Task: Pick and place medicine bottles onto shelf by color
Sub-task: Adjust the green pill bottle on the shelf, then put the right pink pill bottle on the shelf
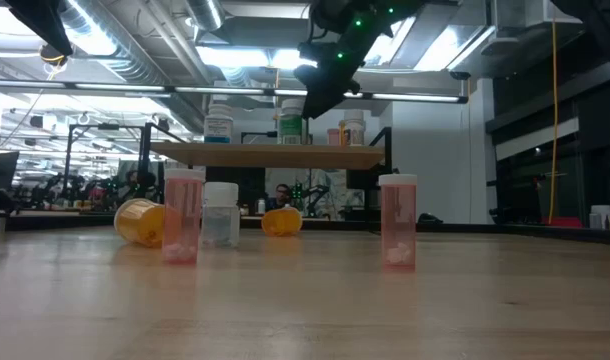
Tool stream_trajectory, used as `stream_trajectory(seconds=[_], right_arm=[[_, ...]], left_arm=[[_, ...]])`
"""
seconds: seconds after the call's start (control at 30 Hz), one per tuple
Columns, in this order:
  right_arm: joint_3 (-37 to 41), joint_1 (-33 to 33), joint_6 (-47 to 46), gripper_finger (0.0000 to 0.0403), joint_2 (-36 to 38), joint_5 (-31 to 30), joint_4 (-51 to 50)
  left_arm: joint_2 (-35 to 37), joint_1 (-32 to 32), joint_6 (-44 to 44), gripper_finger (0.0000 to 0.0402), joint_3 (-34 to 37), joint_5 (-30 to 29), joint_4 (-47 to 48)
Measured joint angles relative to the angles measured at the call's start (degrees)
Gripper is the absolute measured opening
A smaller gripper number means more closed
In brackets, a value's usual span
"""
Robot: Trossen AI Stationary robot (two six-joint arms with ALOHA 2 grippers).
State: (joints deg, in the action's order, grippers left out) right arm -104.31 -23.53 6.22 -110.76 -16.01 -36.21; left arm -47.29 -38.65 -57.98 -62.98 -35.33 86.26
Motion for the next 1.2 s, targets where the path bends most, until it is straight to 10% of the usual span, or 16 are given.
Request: stream_trajectory(seconds=[0.27,0.5,0.63,0.93,1.2], right_arm=[[0.0,3.56,-3.83,0.0172,6.24,3.03,-7.46],[0.43,12.94,-16.01,0.0172,14.19,21.71,-25.65],[6.38,22.09,-21.76,0.0172,15.09,19.53,-27.0],[27.88,43.32,-32.56,0.0172,14.64,10.55,-5.25],[37.87,48.13,-36.5,0.0172,13.1,9.68,15.06]], left_arm=[[-0.02,0.0,0.0,0.0228,0.0,0.01,-0.2],[0.0,0.02,0.03,0.0228,0.0,0.0,-0.2],[-0.02,0.0,0.04,0.0228,0.0,-0.09,-0.2],[-0.02,0.02,0.07,0.0228,0.0,-0.11,-0.2],[-0.02,0.0,0.09,0.0228,0.0,-0.15,-0.2]])
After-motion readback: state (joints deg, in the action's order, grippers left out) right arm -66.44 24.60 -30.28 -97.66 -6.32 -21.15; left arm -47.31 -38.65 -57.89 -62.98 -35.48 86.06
